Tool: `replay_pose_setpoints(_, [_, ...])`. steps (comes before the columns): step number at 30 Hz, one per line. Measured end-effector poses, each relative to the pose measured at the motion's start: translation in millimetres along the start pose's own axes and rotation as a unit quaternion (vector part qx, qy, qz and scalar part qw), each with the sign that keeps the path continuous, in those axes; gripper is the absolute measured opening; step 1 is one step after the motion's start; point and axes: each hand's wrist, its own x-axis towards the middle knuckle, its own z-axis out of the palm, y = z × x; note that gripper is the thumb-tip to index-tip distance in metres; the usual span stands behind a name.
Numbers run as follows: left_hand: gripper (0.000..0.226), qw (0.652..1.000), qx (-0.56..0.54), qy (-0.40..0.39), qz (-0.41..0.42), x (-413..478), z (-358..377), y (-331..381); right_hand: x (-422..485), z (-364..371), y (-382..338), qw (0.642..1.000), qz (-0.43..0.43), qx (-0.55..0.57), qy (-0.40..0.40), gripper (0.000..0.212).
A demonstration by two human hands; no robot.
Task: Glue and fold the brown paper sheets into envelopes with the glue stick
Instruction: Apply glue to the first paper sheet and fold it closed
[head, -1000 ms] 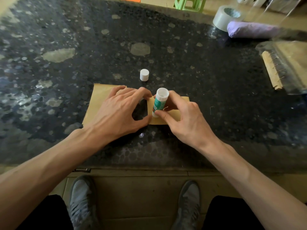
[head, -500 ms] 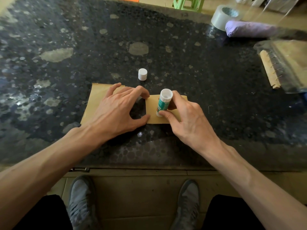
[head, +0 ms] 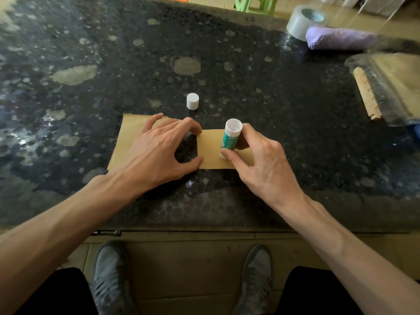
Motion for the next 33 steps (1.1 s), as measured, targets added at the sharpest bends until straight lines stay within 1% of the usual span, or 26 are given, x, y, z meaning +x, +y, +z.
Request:
replay_pose_setpoints(7, [0.049,1.000,0.001,-0.003,0.000,1,0,-1,-3,-3,6,1.000,0.014,0.010,-0.011,0.036])
replay_pose_setpoints(11, [0.048,1.000,-0.004,-0.004,-0.001,1,1,-2,-4,-4,7,0.999,0.017,0.028,-0.014,0.033])
replay_pose_setpoints(18, [0.048,1.000,-0.006,-0.005,-0.002,1,1,-2,-5,-7,12,0.998,0.030,0.045,-0.020,0.036])
replay_pose_setpoints(23, [0.048,1.000,-0.005,-0.004,0.001,1,2,-3,-6,-7,14,0.999,0.030,0.031,0.001,0.034])
replay_pose_setpoints(28, [0.052,1.000,-0.008,-0.010,0.000,2,1,-3,-5,-6,14,0.998,0.035,0.041,0.026,0.036])
replay_pose_setpoints(33, [0.051,1.000,-0.009,-0.010,0.001,2,0,-4,-7,-4,15,0.997,0.039,0.050,0.044,0.032])
